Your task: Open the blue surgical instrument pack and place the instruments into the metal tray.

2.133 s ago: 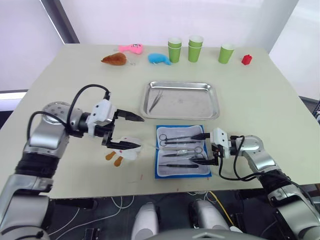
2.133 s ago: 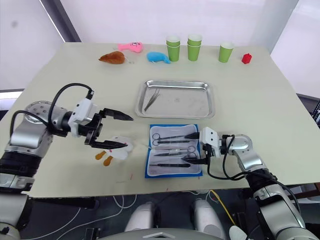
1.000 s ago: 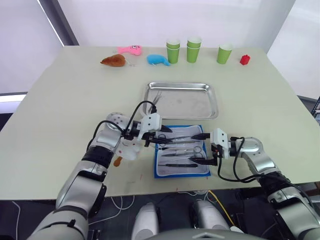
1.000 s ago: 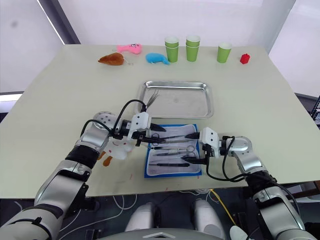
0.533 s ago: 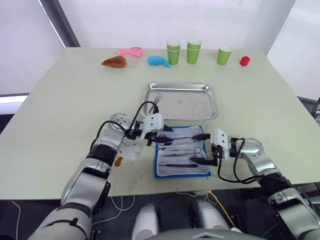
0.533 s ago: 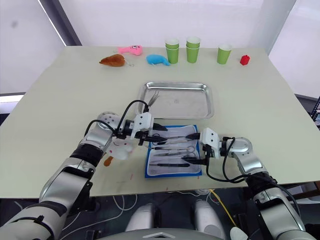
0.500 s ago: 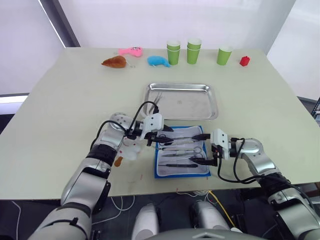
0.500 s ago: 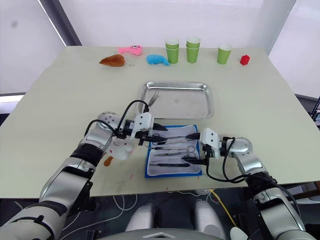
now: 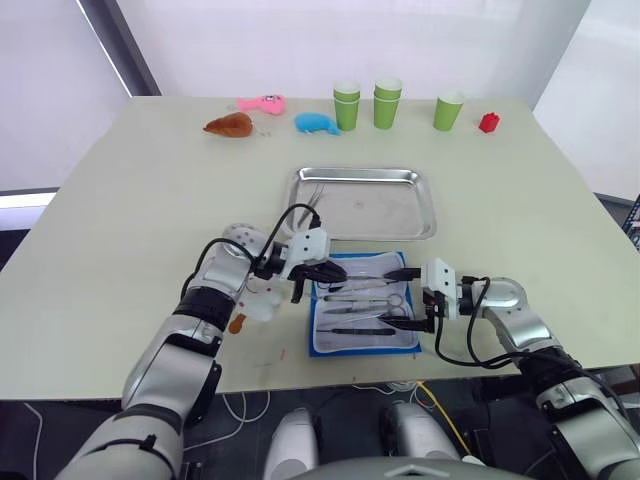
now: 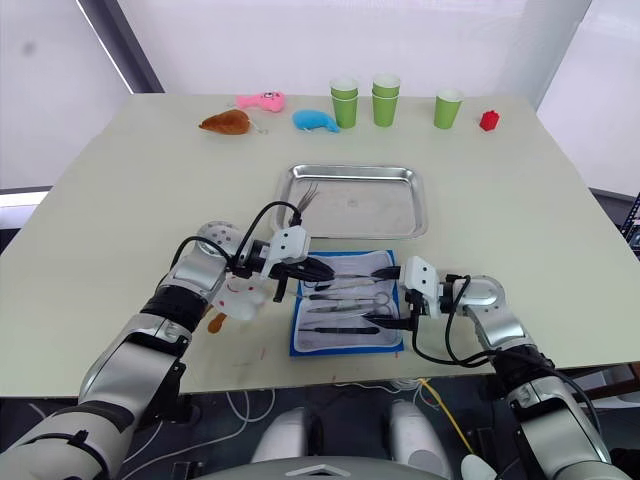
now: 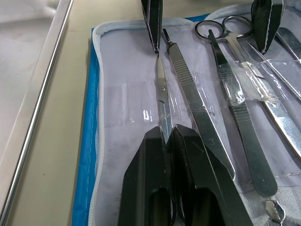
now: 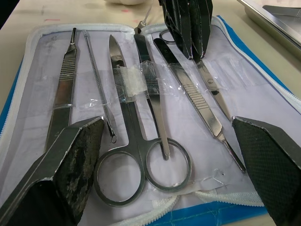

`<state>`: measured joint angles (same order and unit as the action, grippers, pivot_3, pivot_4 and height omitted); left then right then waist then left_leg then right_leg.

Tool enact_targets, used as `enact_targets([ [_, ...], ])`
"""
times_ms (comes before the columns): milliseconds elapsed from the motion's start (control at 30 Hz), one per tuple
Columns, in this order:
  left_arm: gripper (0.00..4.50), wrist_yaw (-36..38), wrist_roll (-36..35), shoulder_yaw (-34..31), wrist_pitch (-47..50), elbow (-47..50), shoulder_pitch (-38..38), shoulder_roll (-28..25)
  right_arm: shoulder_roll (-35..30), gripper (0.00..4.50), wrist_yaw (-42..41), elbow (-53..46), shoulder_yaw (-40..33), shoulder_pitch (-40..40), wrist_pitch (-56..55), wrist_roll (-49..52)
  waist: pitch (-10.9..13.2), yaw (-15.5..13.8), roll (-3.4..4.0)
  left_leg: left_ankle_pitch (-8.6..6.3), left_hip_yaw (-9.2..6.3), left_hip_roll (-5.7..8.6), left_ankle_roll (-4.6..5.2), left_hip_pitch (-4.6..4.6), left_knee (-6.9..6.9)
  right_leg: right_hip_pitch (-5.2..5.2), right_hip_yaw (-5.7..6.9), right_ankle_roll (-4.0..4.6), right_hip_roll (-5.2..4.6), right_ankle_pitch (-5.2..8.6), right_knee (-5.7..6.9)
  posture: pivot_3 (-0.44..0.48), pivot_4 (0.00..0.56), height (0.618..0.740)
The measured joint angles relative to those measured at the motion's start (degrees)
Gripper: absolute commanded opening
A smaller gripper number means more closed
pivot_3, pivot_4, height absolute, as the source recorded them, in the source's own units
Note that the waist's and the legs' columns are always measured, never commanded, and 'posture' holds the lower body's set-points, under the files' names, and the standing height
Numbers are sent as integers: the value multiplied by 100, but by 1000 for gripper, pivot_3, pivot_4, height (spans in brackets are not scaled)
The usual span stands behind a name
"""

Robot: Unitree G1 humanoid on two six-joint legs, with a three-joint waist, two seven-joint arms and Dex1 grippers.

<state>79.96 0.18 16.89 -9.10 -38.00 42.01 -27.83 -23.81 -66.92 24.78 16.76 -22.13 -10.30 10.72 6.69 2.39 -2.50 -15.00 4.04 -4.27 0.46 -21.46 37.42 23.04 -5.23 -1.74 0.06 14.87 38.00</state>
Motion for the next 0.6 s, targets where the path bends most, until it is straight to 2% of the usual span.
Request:
enact_targets([
  [167,29,-172,317,135,386,461,75,-32,-2,4500,10,-7,-3,7,2,0,0,-1,2,0,0,0,0,-1,0,0,-1,0,0,0,0,0,150,739],
  [367,29,-147,357,188,1395,1197,35,-61,-2,4500,10,-33,-7,19,2,0,3,4,5,0,-1,0,0,-3,0,1,-1,-1,0,0,0,0,150,739],
  [600,29,-133,427,349,2039,1810,35,-215,6,4500,12,-70,-5,37,2,0,6,8,8,0,-6,0,0,-6,-4,4,2,0,4,1,-2,0,150,739],
])
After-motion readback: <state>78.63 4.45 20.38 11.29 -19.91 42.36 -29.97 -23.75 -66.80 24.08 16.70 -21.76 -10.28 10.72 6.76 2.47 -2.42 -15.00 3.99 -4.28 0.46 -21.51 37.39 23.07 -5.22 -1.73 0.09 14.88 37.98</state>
